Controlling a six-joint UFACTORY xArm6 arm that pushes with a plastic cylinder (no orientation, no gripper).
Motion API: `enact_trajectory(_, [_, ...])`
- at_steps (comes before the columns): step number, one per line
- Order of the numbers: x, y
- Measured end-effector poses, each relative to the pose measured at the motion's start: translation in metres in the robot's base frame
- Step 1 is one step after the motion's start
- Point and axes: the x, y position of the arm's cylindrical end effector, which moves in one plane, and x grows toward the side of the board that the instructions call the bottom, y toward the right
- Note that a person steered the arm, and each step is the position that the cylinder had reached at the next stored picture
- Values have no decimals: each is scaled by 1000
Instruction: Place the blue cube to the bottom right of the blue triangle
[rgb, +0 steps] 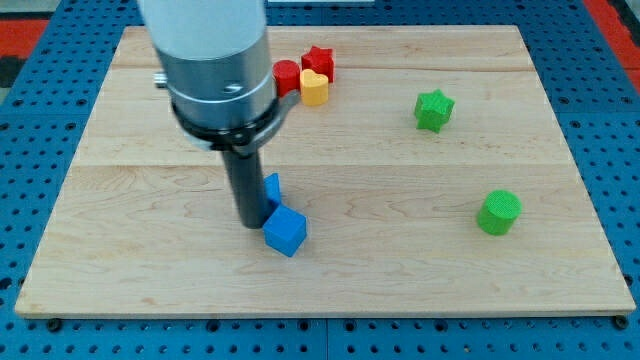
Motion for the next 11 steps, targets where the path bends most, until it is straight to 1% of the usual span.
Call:
enact_trajectory(1, [-33, 15])
enact_trajectory(2, [-33, 20])
enact_trajectory(3, [-46, -48])
enact_trajectory(5, [38, -74])
enact_trajectory(6, [58, -70])
enact_trajectory(8, [58, -7])
enact_trajectory(9, [43, 15])
enact_trajectory(11, [-18, 42])
